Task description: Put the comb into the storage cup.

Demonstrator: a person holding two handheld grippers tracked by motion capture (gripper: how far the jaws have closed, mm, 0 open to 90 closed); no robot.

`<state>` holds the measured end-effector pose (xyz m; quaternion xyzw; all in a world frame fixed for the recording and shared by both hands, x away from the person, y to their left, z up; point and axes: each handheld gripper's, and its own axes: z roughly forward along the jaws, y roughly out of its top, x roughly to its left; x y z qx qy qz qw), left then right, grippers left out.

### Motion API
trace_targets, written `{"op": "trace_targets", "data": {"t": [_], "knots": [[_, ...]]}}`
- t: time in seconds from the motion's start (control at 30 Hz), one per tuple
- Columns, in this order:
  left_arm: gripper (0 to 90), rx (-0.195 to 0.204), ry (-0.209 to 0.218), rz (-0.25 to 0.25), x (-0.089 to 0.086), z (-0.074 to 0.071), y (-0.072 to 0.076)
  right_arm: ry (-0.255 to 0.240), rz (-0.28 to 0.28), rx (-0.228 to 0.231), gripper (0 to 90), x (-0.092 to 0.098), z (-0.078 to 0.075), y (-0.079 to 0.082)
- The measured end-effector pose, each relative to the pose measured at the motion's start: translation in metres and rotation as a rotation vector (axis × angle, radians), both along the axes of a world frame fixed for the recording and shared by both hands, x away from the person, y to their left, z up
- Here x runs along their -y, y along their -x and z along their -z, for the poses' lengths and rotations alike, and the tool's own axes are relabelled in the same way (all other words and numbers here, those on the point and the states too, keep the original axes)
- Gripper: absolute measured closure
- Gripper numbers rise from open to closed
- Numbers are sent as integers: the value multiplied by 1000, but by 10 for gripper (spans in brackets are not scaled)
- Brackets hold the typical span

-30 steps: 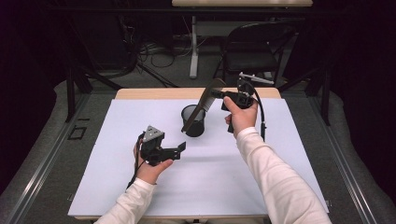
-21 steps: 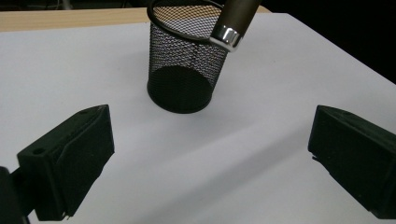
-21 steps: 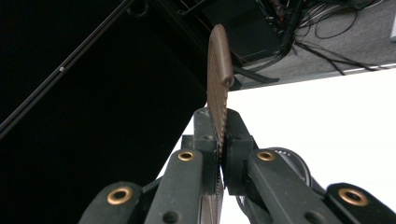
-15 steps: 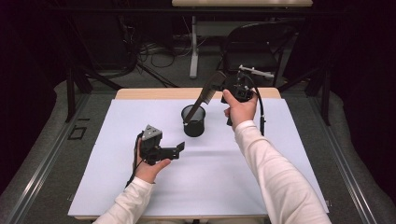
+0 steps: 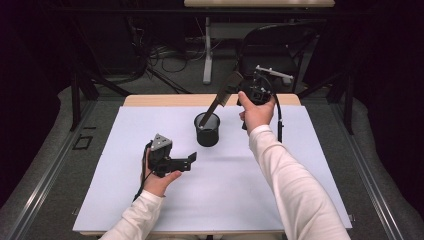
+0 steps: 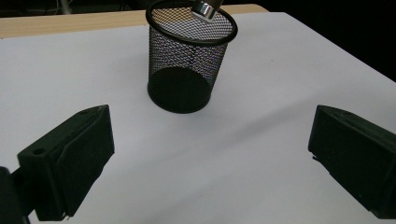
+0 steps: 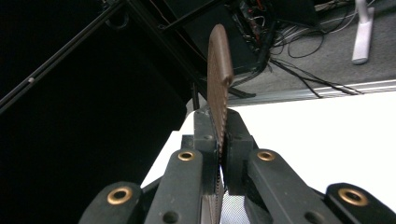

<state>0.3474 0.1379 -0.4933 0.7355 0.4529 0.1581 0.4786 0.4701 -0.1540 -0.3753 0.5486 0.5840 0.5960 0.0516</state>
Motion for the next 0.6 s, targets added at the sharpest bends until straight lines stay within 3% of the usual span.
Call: {"op": "trace_targets", "data": {"t": [0.6], "knots": [[5, 10, -4, -15, -2, -2, 3, 32, 55, 0, 869, -1, 7, -9]]}}
